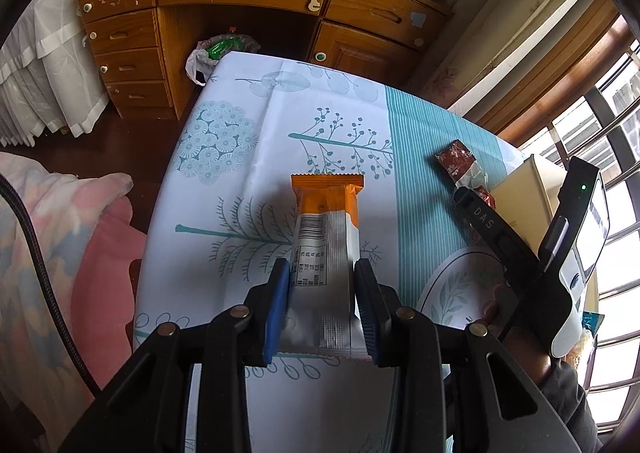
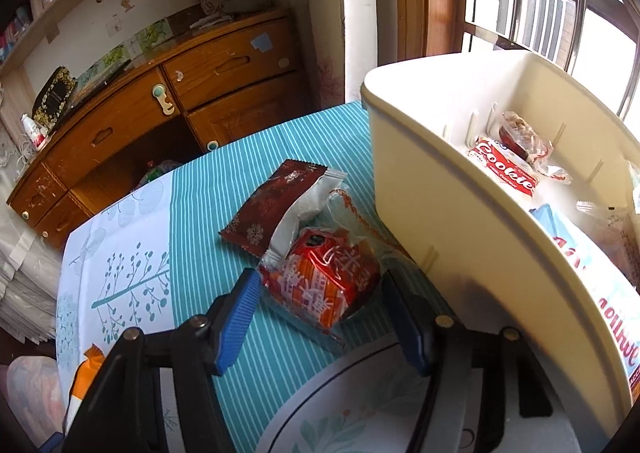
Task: Organize snacks
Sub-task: 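Lift both held snacks and carry them over the white tray, then open both grippers to drop the snacks into the white tray, then move the left tool to the dark red wrapper on the table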
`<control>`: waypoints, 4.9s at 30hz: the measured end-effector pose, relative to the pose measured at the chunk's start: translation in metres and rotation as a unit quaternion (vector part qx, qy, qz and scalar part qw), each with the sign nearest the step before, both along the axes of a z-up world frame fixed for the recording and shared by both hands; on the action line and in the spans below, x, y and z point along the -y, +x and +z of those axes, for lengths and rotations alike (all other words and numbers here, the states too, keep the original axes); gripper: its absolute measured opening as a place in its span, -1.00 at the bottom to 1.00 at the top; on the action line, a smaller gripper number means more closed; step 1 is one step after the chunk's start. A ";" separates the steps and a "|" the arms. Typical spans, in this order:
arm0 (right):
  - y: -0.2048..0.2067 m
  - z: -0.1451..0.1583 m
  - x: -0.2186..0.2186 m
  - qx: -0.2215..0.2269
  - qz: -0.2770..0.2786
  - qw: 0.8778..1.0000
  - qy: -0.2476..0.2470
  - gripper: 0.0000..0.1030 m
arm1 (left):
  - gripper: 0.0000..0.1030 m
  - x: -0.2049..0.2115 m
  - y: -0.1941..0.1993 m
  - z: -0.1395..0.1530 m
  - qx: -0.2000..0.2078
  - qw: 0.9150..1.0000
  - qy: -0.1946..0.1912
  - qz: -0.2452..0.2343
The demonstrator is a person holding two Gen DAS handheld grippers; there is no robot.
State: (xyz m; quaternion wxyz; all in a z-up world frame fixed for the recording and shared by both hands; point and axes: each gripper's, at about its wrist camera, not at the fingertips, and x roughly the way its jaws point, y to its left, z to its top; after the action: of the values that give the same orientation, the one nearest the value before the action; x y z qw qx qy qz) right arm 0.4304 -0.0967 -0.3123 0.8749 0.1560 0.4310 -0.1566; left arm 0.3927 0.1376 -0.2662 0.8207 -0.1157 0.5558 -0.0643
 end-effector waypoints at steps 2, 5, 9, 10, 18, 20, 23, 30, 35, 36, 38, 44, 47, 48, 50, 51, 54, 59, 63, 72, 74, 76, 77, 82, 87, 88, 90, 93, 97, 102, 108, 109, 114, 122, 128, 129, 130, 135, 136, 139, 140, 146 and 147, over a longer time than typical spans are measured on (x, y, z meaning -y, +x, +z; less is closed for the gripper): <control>-0.001 0.000 0.002 0.004 0.003 1.000 0.006 0.22 | -0.39 0.000 -0.001 0.002 0.003 1.000 0.002 0.001; -0.004 0.001 0.001 0.004 0.011 1.000 0.007 0.21 | -0.39 0.000 -0.004 0.006 0.007 1.000 0.003 0.002; -0.011 0.003 0.002 0.001 0.018 1.000 0.013 0.19 | -0.39 0.000 -0.011 0.014 0.015 1.000 0.003 0.002; -0.014 0.004 0.003 0.000 0.020 1.000 0.014 0.19 | -0.39 0.000 -0.013 0.017 0.017 1.000 0.002 0.003; -0.046 0.023 -0.002 0.004 0.045 0.999 0.027 0.17 | -0.39 0.003 -0.037 0.048 0.048 0.999 -0.013 -0.001; -0.057 0.031 -0.006 0.009 0.052 0.998 0.029 0.17 | -0.39 0.004 -0.044 0.058 0.057 0.998 -0.018 -0.004; -0.076 0.045 -0.012 0.016 0.064 0.997 0.037 0.17 | -0.39 0.005 -0.057 0.074 0.071 0.997 -0.022 -0.012; -0.128 0.089 -0.030 0.042 0.087 0.995 0.038 0.17 | -0.39 0.006 -0.091 0.115 0.105 0.993 -0.034 -0.034; -0.165 0.122 -0.035 0.065 0.092 0.993 0.024 0.17 | -0.39 0.014 -0.113 0.143 0.128 0.989 -0.043 -0.054; -0.171 0.128 -0.034 0.069 0.092 0.993 0.021 0.17 | -0.39 0.016 -0.117 0.148 0.131 0.988 -0.048 -0.059; -0.183 0.139 -0.031 0.075 0.091 0.993 0.014 0.17 | -0.39 0.022 -0.123 0.157 0.138 0.987 -0.054 -0.066; -0.217 0.164 -0.012 0.088 0.086 0.992 -0.012 0.17 | -0.39 0.045 -0.140 0.178 0.151 0.982 -0.068 -0.086; -0.228 0.172 0.002 0.088 0.083 0.992 -0.019 0.17 | -0.39 0.060 -0.148 0.187 0.156 0.980 -0.073 -0.097; -0.232 0.174 0.007 0.089 0.083 0.992 -0.021 0.17 | -0.39 0.066 -0.150 0.189 0.157 0.980 -0.074 -0.100; -0.238 0.177 0.016 0.086 0.084 0.992 -0.025 0.17 | -0.39 0.076 -0.154 0.194 0.159 0.979 -0.075 -0.100; -0.240 0.178 0.022 0.086 0.086 0.992 -0.026 0.17 | -0.39 0.081 -0.157 0.197 0.161 0.979 -0.075 -0.099; -0.245 0.180 0.041 0.086 0.097 0.991 -0.024 0.17 | -0.39 0.098 -0.162 0.204 0.168 0.979 -0.075 -0.092; -0.248 0.187 0.073 0.088 0.120 0.989 -0.025 0.17 | -0.39 0.130 -0.166 0.212 0.173 0.979 -0.078 -0.079; -0.244 0.194 0.102 0.087 0.143 0.986 -0.027 0.17 | -0.39 0.158 -0.165 0.215 0.176 0.979 -0.080 -0.067; -0.221 0.199 0.161 0.092 0.188 0.977 -0.036 0.18 | -0.39 0.222 -0.152 0.203 0.174 0.980 -0.090 -0.042; -0.214 0.198 0.173 0.091 0.196 0.976 -0.038 0.18 | -0.39 0.235 -0.147 0.197 0.169 0.980 -0.094 -0.040; -0.208 0.197 0.184 0.090 0.201 0.975 -0.039 0.19 | -0.39 0.247 -0.141 0.192 0.166 0.981 -0.094 -0.040; -0.204 0.196 0.190 0.091 0.205 0.974 -0.039 0.19 | -0.39 0.252 -0.137 0.189 0.164 0.981 -0.094 -0.039; -0.182 0.192 0.211 0.091 0.227 0.969 -0.042 0.20 | -0.39 0.279 -0.117 0.171 0.146 0.984 -0.096 -0.036; -0.161 0.180 0.225 0.077 0.258 0.963 -0.020 0.21 | -0.39 0.300 -0.097 0.153 0.124 0.988 -0.088 -0.041; -0.158 0.178 0.227 0.075 0.264 0.962 -0.018 0.21 | -0.39 0.304 -0.093 0.150 0.121 0.988 -0.085 -0.042; -0.151 0.172 0.232 0.073 0.274 0.959 -0.008 0.21 | -0.39 0.312 -0.085 0.144 0.115 0.989 -0.078 -0.044; -0.141 0.164 0.237 0.073 0.286 0.955 0.006 0.22 | -0.37 0.321 -0.076 0.135 0.106 0.991 -0.065 -0.042; -0.124 0.150 0.242 0.065 0.289 0.955 0.018 0.23 | -0.37 0.331 -0.064 0.127 0.095 0.993 -0.050 -0.047; -0.109 0.143 0.256 0.075 0.272 0.959 0.031 0.24 | -0.03 0.333 -0.059 0.130 0.095 0.993 -0.046 -0.046; -0.103 0.136 0.266 0.061 0.255 0.963 0.054 0.24 | 0.02 0.327 -0.059 0.134 0.078 0.996 -0.021 -0.049; -0.104 0.136 0.267 0.059 0.252 0.964 0.058 0.25 | 0.03 0.325 -0.059 0.135 0.076 0.996 -0.018 -0.050; -0.108 0.135 0.272 0.055 0.248 0.963 0.086 0.37 | 0.19 0.307 -0.061 0.140 0.068 0.996 -0.006 -0.050; -0.123 0.137 0.273 0.028 0.219 0.969 0.110 0.51 | 0.35 0.276 -0.060 0.154 0.079 0.994 0.042 -0.065; -0.128 0.142 0.266 0.017 0.194 0.975 0.104 0.60 | 0.47 0.256 -0.056 0.161 0.081 0.990 0.076 -0.090; -0.129 0.142 0.264 0.015 0.187 0.977 0.104 0.60 | 0.47 0.253 -0.055 0.160 0.080 0.989 0.082 -0.096; -0.129 0.143 0.263 0.014 0.182 0.977 0.106 0.60 | 0.47 0.251 -0.053 0.159 0.079 0.988 0.086 -0.101; -0.133 0.146 0.251 0.007 0.160 0.982 0.104 0.61 | 0.51 0.239 -0.038 0.153 0.067 0.981 0.120 -0.138; -0.133 0.147 0.248 0.007 0.156 0.982 0.102 0.61 | 0.55 0.237 -0.034 0.151 0.063 0.978 0.135 -0.144; -0.132 0.149 0.235 0.008 0.145 0.985 0.094 0.61 | 0.55 0.230 -0.021 0.148 0.065 0.973 0.154 -0.159; -0.132 0.149 0.232 0.007 0.141 0.986 0.092 0.61 | 0.55 0.227 -0.016 0.147 0.065 0.972 0.156 -0.165; -0.126 0.145 0.206 -0.004 0.119 0.990 0.073 0.61 | 0.56 0.214 0.021 0.132 0.066 0.961 0.173 -0.204; -0.125 0.144 0.202 -0.006 0.117 0.991 0.065 0.61 | 0.56 0.214 0.027 0.128 0.067 0.959 0.177 -0.211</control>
State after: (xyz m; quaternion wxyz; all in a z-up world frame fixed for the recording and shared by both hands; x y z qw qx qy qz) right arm 0.3053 -0.2986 -0.1684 0.8726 0.1599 0.4608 -0.0263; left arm 0.4200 -0.0762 -0.1381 0.8310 0.1560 0.5140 -0.1445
